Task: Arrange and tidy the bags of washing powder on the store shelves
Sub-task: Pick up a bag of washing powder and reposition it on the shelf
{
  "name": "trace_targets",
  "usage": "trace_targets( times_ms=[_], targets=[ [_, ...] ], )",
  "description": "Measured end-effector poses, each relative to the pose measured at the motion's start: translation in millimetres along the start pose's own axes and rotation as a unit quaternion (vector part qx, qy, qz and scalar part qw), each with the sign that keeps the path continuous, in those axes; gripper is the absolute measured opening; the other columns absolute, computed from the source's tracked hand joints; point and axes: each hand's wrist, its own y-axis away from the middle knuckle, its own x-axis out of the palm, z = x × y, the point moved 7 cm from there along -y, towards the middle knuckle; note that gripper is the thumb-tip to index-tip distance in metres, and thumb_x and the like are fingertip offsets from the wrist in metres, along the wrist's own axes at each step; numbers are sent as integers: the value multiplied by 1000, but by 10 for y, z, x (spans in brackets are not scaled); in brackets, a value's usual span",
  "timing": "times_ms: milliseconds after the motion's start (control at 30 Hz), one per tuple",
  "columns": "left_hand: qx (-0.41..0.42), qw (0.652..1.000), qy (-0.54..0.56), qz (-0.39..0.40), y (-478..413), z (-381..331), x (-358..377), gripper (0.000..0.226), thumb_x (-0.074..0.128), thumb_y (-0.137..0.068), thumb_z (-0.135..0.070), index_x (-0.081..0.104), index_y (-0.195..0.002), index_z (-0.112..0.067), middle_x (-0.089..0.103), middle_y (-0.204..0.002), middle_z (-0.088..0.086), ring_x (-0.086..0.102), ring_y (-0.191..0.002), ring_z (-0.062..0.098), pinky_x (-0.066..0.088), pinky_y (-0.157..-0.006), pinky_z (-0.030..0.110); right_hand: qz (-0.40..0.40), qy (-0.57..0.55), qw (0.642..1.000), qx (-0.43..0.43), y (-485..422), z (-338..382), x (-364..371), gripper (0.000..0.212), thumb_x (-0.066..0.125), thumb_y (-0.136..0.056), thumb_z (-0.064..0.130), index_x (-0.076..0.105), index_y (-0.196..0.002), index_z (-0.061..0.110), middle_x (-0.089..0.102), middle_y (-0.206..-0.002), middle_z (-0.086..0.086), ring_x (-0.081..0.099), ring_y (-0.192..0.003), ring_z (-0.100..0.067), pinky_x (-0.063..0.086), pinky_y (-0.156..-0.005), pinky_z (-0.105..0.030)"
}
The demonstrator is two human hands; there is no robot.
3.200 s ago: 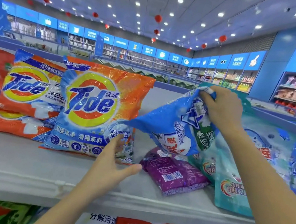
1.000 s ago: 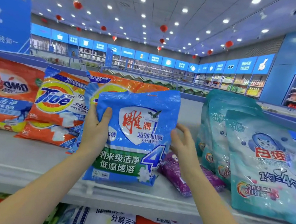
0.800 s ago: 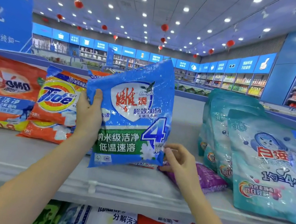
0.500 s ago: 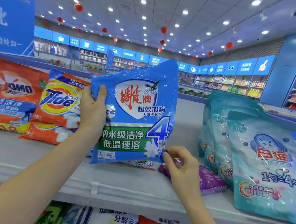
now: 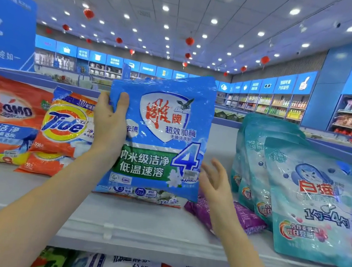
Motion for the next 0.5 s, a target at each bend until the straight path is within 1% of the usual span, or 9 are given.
trace_targets(
  times_ms=[67, 100, 167, 200, 267, 300, 367, 433, 500],
  targets=[
    [7, 999, 4, 32, 81, -18, 115, 14, 45, -100, -26, 45, -91, -15, 45, -71, 0, 46, -40, 2, 39, -38, 16, 42, -52, 998, 8, -178, 169, 114, 95, 81, -40, 68, 49, -121, 30, 66, -118, 5, 64, -106, -17, 54, -85, -35],
    [9, 999, -2, 52, 126, -7, 167, 15, 46, -99, -27, 47, -92, -13, 45, -69, 2, 44, -39, 4, 40, -37, 18, 33, -70, 997, 8, -254, 237, 125, 96, 82, -37, 69, 54, -118, 26, 68, -114, 3, 65, -104, -21, 54, -86, -39],
    [27, 994, -45, 91, 178, 13, 216, 20, 50, -97, -28, 50, -92, -8, 43, -65, 4, 42, -38, 8, 43, -38, 28, -12, -84, 996, -8, -293, 324, 85, 78, 84, -41, 64, 63, -103, 23, 73, -100, 3, 69, -93, -21, 56, -81, -40],
    [47, 991, -64, 109, 182, 16, 214, 17, 53, -95, -27, 52, -91, -11, 47, -64, 3, 46, -41, 10, 47, -41, 33, -33, -88, 995, -18, -275, 335, 47, 58, 83, -52, 54, 65, -97, 22, 74, -92, 4, 71, -85, -19, 57, -75, -38],
    [80, 982, -79, 150, 194, 42, 207, 6, 58, -92, -22, 52, -90, -24, 63, -76, 2, 62, -56, 9, 54, -53, 33, -64, -86, 993, -39, -218, 316, -50, 17, 71, -78, 25, 65, -93, 21, 74, -81, 8, 71, -74, -12, 57, -65, -30],
    [83, 979, -82, 166, 200, 82, 203, 12, 60, -91, -20, 51, -93, -29, 67, -87, 5, 67, -66, 9, 56, -58, 30, -74, -86, 993, -39, -189, 303, -97, 10, 65, -84, 15, 64, -93, 19, 74, -78, 8, 70, -71, -11, 57, -62, -27],
    [51, 974, -68, 211, 225, 171, 255, 21, 60, -90, -18, 51, -105, -31, 68, -102, 7, 70, -79, 13, 58, -66, 31, -86, -86, 992, -29, -158, 263, -185, 8, 60, -88, 13, 64, -92, 18, 74, -77, 6, 70, -69, -12, 56, -59, -26],
    [18, 968, -26, 250, 254, 197, 361, 28, 59, -90, -10, 50, -112, -26, 67, -106, 1, 70, -85, 12, 59, -69, 32, -108, -86, 990, -11, -125, 242, -279, 9, 59, -89, 23, 66, -93, 19, 75, -80, 2, 71, -73, -17, 58, -65, -32],
    [-10, 961, 30, 275, 296, 165, 490, 33, 57, -90, -2, 49, -112, -26, 66, -107, -2, 69, -89, 11, 58, -68, 27, -127, -84, 988, 12, -95, 230, -387, 15, 56, -91, 30, 66, -92, 19, 75, -82, -2, 71, -75, -21, 58, -71, -39]
  ],
)
